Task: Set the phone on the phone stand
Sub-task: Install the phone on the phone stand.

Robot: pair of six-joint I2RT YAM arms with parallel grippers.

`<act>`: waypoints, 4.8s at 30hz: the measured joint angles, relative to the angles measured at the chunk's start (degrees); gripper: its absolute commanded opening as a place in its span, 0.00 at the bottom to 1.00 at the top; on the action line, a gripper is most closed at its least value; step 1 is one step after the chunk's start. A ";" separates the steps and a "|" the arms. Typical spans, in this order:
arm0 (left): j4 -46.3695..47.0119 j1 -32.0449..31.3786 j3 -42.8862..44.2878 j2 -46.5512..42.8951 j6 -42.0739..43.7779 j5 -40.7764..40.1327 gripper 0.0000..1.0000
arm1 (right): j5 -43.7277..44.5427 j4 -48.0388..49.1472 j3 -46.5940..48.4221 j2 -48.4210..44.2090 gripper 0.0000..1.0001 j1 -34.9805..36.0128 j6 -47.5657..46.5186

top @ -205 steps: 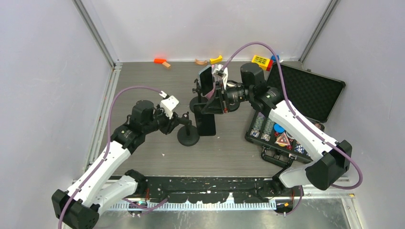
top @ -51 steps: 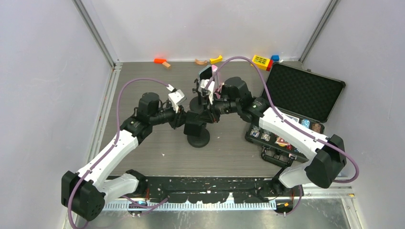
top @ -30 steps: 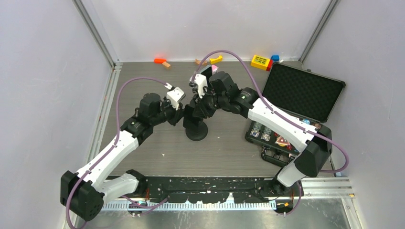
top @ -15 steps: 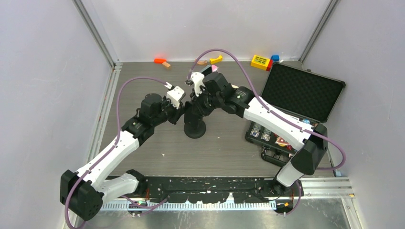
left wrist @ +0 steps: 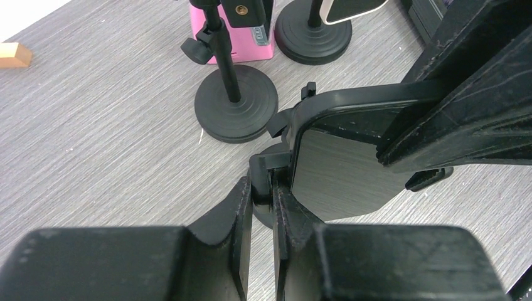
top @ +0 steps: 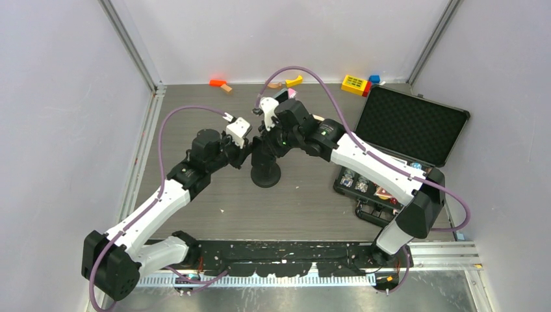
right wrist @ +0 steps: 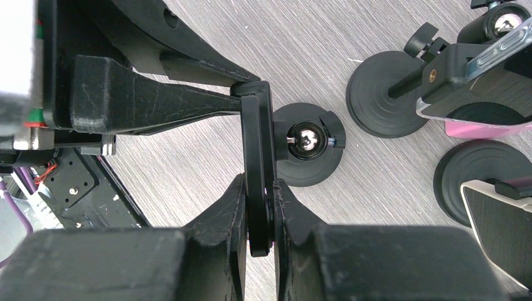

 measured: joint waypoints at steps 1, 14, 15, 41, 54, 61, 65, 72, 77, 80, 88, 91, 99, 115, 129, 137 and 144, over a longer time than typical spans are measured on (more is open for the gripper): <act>0.13 0.00 -0.07 0.00 -0.09 -0.04 0.00 | 0.04 0.22 -0.15 -0.02 0.00 0.00 0.15; 1.73 0.00 -0.87 -0.20 -0.09 -0.11 0.00 | -0.81 3.61 -3.13 -1.42 0.00 -1.03 2.34; 1.81 0.00 -0.92 -0.20 -0.02 -0.17 0.00 | -0.90 3.89 -3.32 -1.49 0.00 -1.11 2.36; 2.25 -1.01 -1.01 -0.22 -1.66 -4.52 0.00 | -0.37 2.91 -0.74 0.66 0.00 -1.14 3.02; 2.19 -0.39 -1.09 -0.24 -1.57 -3.69 0.00 | 3.10 3.28 -0.74 0.72 0.00 0.98 3.93; 2.75 -0.24 -1.77 -0.66 -1.49 -3.65 0.00 | 3.17 3.23 -0.31 1.16 0.00 1.01 4.76; 3.37 -0.02 -2.32 -0.98 -1.25 -3.17 0.02 | 3.21 3.04 -0.20 1.22 0.00 1.09 4.76; 3.43 0.31 -2.40 -1.09 -0.39 -2.19 0.15 | 3.28 2.97 -0.17 1.25 0.00 1.11 4.70; 3.10 0.74 -2.40 -1.31 -0.11 -0.98 0.23 | 3.56 2.71 0.04 1.40 0.00 1.38 4.66; 3.02 1.03 -2.40 -1.40 0.42 -0.59 0.25 | 3.56 2.27 0.57 1.73 0.00 1.42 4.48; 2.62 1.46 -2.40 -1.79 1.77 0.33 0.27 | 3.67 2.08 0.90 1.97 0.00 1.40 3.78; -0.09 0.28 -2.40 -3.52 1.53 6.16 0.27 | 7.98 5.05 1.29 3.21 0.00 0.87 3.72; -3.26 -1.14 -2.40 -4.87 1.57 14.58 0.29 | 11.76 8.98 1.57 4.37 0.00 -0.55 4.33; -10.23 1.18 4.31 -5.31 5.97 9.81 0.73 | 4.66 8.63 0.24 3.69 0.14 -0.76 2.47; -28.44 22.73 21.51 10.93 28.28 43.65 0.76 | -3.17 4.22 -1.90 1.66 0.40 -1.81 -4.04; -31.58 20.94 22.99 19.67 38.01 51.49 0.76 | -5.88 1.51 -2.05 1.66 0.56 -2.60 -6.36; -27.52 17.38 23.04 24.39 40.63 54.16 0.63 | -8.46 -0.37 -2.12 0.46 0.62 -3.78 -7.04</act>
